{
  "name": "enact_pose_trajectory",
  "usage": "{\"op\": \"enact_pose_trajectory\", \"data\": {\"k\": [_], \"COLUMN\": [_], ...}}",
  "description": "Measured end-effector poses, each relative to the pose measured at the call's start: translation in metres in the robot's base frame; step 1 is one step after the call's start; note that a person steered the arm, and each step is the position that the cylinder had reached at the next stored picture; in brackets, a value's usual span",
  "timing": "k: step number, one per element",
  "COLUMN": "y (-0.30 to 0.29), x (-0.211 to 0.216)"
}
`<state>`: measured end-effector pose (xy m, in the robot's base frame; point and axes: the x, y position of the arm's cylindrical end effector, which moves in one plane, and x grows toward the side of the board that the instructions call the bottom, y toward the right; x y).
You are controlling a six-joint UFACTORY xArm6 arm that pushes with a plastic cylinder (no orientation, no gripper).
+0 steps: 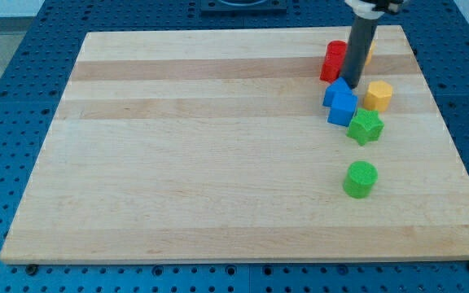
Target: Push the red circle away from the red star
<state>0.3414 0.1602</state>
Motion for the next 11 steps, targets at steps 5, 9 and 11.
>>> {"op": "enact_pose_trajectory", "data": {"k": [5, 9, 11], "y": [0.037, -0.017, -0.058], "x": [-0.057, -0.075, -0.075]}}
